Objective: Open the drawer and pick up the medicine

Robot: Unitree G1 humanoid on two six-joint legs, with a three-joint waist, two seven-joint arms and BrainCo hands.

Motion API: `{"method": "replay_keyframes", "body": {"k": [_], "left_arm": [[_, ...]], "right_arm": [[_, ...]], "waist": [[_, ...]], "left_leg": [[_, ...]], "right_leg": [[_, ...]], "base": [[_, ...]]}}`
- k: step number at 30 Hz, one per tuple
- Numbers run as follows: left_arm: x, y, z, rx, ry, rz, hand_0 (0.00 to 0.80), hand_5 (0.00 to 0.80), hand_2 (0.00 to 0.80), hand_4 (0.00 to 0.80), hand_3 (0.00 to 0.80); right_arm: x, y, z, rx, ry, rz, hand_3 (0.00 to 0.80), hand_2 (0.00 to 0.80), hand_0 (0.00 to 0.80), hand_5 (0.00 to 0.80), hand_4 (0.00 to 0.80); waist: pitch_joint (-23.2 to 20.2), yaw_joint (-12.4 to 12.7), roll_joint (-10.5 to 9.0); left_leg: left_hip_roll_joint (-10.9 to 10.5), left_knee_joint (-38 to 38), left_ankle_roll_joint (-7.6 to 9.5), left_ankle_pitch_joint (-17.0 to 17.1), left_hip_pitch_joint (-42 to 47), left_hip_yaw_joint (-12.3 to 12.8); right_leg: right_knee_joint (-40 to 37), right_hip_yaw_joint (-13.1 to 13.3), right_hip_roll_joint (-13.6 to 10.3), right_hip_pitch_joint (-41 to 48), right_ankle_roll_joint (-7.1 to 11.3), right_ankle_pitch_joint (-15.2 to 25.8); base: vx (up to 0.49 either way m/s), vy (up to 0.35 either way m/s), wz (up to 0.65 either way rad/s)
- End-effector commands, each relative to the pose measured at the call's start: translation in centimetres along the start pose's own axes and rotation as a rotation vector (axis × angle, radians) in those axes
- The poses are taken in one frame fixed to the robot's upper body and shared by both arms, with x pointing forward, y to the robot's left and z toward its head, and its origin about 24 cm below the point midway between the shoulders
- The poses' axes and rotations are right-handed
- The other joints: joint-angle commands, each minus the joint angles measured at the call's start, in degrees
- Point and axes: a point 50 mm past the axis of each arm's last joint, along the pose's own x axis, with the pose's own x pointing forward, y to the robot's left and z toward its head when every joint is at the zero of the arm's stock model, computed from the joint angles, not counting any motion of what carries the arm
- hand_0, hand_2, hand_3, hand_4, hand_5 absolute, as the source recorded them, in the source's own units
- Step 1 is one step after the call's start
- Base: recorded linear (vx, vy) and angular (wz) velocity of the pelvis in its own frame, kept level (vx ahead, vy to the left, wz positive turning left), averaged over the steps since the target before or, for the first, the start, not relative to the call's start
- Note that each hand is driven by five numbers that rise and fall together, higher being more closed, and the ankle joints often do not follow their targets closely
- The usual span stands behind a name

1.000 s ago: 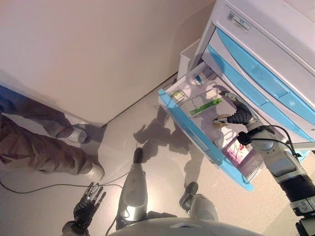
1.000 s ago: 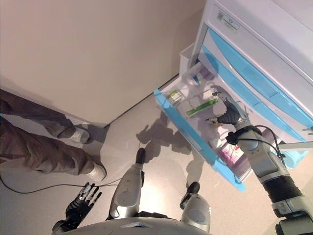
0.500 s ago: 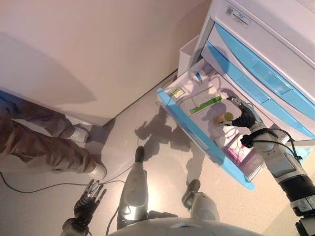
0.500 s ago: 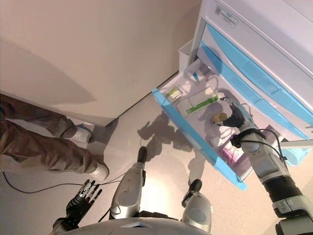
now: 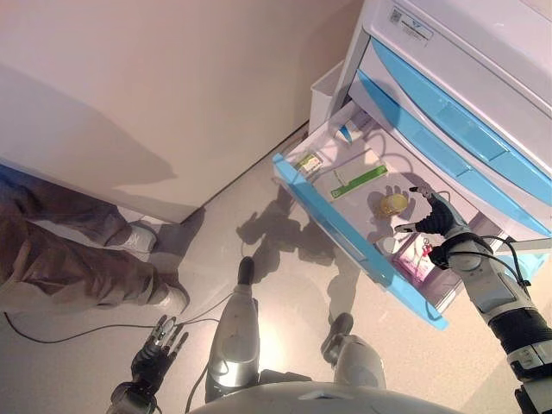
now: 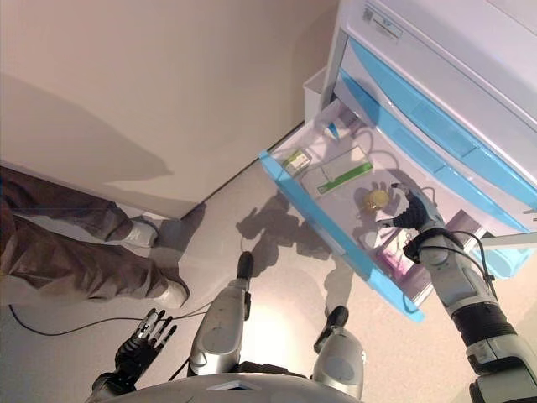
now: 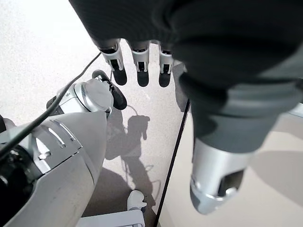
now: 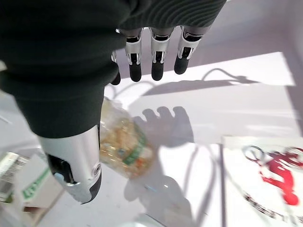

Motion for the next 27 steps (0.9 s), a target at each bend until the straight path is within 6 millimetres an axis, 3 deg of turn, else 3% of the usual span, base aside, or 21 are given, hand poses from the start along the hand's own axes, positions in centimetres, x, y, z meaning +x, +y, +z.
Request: {"method": "replay_keyframes", "body": {"k": [1, 12, 27], "left_arm": [[0.0, -0.2, -0.1, 0.027, 0.021, -0.011, 0.0, 0.0, 0.0, 0.0, 0.0], [0.4, -0.6, -0.1, 0.029, 0.028, -0.02, 0.0, 0.0, 0.0, 0.0, 0.0], [0.5, -0.6, -0.3, 0.037, 0.047, -0.025, 0.0, 0.0, 0.0, 0.0, 0.0]], "right_arm": [[0.9, -1.2, 1.5, -0.035, -0.05, -0.041, 0.0, 0.0, 0.0, 0.0, 0.0], [2.3, -1.6, 1.0, -0.035, 0.024, -0.053, 0.0, 0.0, 0.0, 0.0, 0.0], [3.9, -4.0, 0.3, -0.018, 0.133, -0.11, 0.0, 0.0, 0.0, 0.0, 0.0]], "waist": [[-1.7, 0.1, 0.63], [-1.2, 0.9, 1.63], [-0.3, 2.5, 3.31]], "left_leg": [[1.2, 2.5, 1.1, -3.4, 2.0, -1.0], [0.6, 2.9, 1.32, -3.5, 1.4, -1.7], [-0.7, 3.1, 1.65, -3.6, 0.8, -3.0]], "right_leg": [[0.6, 0.4, -1.8, -4.7, -0.81, 7.0], [1.7, 0.0, -2.4, -5.7, -1.03, 7.0], [3.5, -0.3, -3.5, -7.1, -1.37, 6.8]], "base": [[0.0, 0.0, 0.0], [0.001, 0.002, 0.01], [0.01, -0.001, 0.03]]}}
